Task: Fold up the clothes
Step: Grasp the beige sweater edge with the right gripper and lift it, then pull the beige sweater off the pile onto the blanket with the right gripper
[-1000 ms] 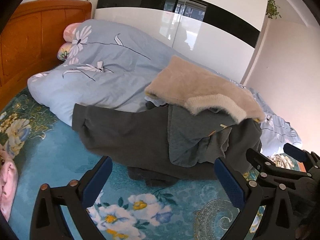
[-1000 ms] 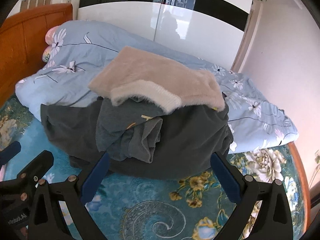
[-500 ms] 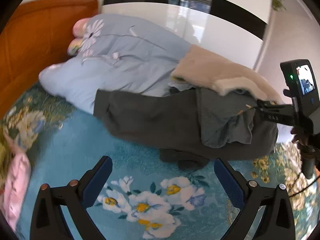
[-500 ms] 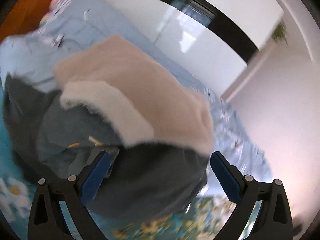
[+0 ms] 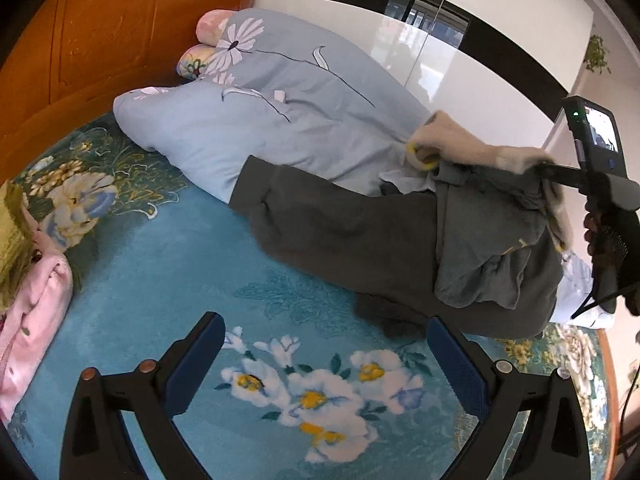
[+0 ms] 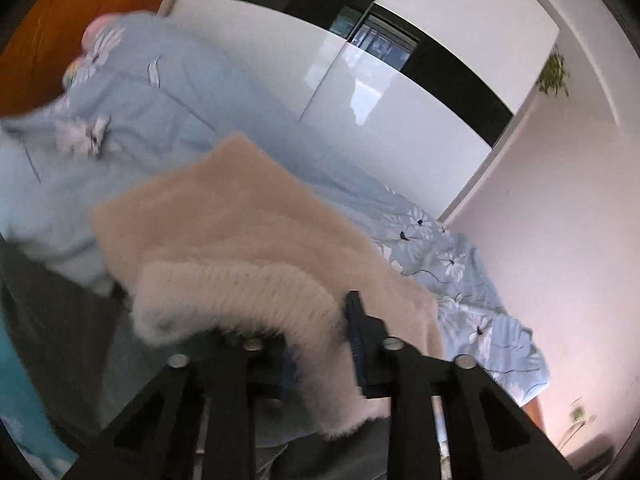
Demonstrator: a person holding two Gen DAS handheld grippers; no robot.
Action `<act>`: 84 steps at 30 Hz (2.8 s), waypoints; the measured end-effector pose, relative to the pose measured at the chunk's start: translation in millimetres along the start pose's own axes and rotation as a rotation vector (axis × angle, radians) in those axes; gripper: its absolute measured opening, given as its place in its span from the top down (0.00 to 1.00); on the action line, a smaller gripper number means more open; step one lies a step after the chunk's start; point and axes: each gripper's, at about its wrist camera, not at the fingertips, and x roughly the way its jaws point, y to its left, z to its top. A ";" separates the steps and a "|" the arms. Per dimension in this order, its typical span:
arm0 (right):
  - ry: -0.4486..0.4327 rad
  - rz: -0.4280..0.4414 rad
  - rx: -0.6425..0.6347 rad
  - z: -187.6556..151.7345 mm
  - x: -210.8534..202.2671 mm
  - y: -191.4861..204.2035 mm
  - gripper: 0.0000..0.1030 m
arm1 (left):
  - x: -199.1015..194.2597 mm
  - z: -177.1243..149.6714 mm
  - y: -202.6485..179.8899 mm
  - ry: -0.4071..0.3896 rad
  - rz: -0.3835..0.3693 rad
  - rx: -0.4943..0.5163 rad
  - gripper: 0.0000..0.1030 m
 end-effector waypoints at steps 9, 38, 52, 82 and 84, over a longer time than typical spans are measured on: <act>-0.035 0.078 0.070 -12.6 -67.3 -57.3 0.89 | -48.9 5.9 5.5 -0.041 -0.023 -0.017 0.01; -0.524 0.399 0.029 -22.7 -465.5 -205.3 0.89 | -247.3 -20.9 -72.6 -0.315 -0.061 0.190 0.00; 0.330 0.626 -0.207 -146.2 -136.3 108.2 0.88 | -181.8 -90.4 -31.9 0.046 0.003 0.060 0.00; 0.207 0.908 0.246 -193.6 -141.9 -49.4 0.34 | -43.2 -178.7 -175.8 0.326 0.160 0.430 0.00; 0.236 0.840 0.220 -214.9 -142.8 -50.7 0.31 | -41.8 -184.2 -174.3 0.336 0.196 0.431 0.00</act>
